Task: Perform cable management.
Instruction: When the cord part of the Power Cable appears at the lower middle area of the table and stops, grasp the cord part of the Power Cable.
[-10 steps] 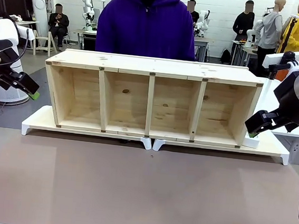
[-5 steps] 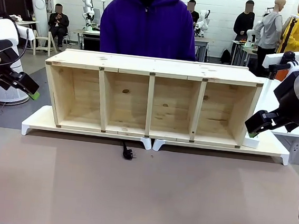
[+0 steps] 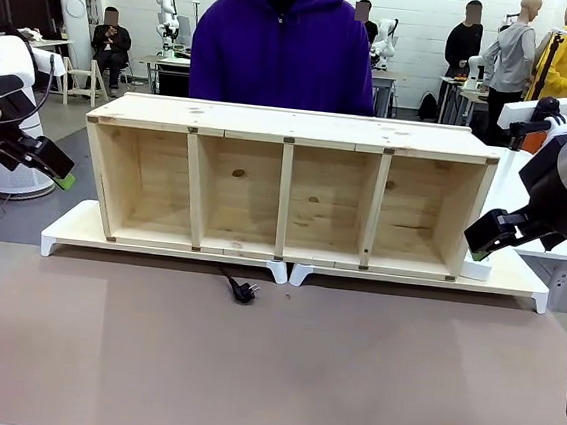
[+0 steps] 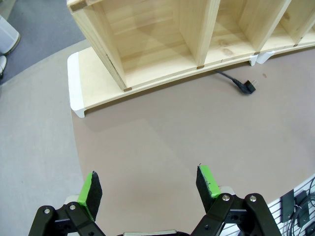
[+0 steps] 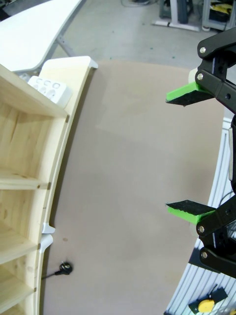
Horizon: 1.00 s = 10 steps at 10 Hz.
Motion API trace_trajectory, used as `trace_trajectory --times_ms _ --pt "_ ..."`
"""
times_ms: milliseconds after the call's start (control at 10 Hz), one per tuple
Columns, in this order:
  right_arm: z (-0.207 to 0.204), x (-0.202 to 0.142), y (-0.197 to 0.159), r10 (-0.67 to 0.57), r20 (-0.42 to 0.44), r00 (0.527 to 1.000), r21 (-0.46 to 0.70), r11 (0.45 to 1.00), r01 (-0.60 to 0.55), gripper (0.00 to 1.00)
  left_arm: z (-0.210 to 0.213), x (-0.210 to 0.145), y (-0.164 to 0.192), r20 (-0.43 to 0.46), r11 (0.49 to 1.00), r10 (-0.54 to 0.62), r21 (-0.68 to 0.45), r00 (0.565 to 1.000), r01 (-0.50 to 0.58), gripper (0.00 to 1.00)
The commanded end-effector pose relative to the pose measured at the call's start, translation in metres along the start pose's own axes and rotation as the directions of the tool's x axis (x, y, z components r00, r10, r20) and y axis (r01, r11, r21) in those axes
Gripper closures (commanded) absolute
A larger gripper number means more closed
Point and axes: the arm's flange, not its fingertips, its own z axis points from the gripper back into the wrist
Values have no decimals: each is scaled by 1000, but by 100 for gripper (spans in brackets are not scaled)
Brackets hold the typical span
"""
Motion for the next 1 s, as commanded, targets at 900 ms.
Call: trace_trajectory --times_ms 900 --pt "0 0 0 1 3 1000 -1 1000 -1 0 -1 0 0 -3 1000 11 4 1000 -11 0"
